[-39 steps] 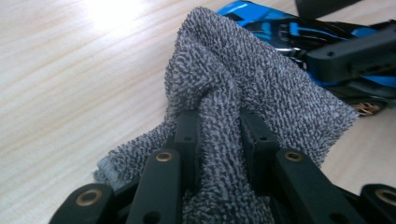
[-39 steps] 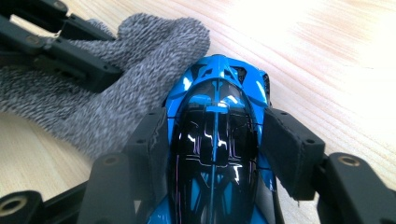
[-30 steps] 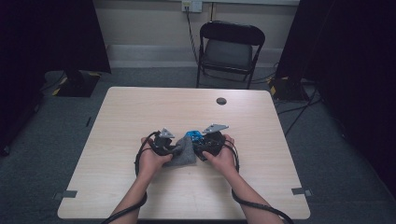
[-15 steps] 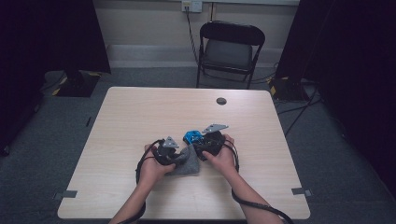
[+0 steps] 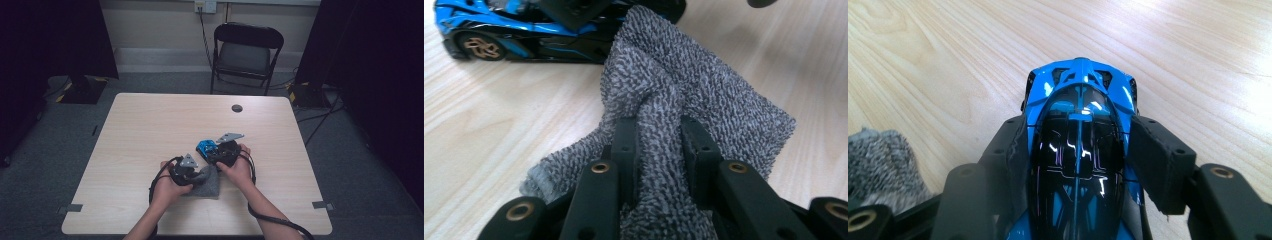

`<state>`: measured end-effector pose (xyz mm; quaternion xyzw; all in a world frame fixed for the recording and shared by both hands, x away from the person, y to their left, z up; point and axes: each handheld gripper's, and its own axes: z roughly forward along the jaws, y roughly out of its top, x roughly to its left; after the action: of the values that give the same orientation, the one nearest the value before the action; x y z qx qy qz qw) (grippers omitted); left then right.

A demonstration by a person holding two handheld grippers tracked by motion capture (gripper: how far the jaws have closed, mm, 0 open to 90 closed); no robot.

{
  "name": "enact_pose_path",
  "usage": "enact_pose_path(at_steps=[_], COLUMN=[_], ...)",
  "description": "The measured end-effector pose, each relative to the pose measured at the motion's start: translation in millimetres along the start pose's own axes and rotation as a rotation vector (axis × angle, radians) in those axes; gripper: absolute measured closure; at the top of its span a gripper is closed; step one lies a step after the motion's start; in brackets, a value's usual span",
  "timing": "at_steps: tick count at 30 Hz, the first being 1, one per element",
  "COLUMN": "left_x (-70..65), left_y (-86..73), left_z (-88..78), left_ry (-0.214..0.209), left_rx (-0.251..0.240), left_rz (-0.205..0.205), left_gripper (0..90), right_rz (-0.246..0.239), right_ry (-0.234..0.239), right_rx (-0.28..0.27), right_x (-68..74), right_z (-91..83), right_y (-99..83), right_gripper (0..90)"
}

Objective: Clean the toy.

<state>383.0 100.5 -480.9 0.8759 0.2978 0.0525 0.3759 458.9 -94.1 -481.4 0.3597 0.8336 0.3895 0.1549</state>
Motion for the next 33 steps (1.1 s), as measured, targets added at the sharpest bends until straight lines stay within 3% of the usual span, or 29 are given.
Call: enact_pose_path(at_steps=[11,21,33], left_x=[-16.0,-29.2,-33.8], left_y=[-2.4,5.6,9.6], left_z=[0.2,1.7,9.0], left_ry=[-0.05,-0.085,-0.087], left_rx=[-0.004,-0.024,-0.035], left_rz=[0.016,0.042,0.055], left_gripper=[72.0,72.0,70.9], right_rz=[0.001,0.001,-0.027], right_ry=[0.0,0.001,0.013], right_rx=[-0.002,-0.01,-0.031], right_x=[0.0,-0.2,-1.1], right_z=[0.0,-0.3,-0.6], right_y=[-0.2,-1.6,-5.3], right_gripper=[41.8,41.7,40.0])
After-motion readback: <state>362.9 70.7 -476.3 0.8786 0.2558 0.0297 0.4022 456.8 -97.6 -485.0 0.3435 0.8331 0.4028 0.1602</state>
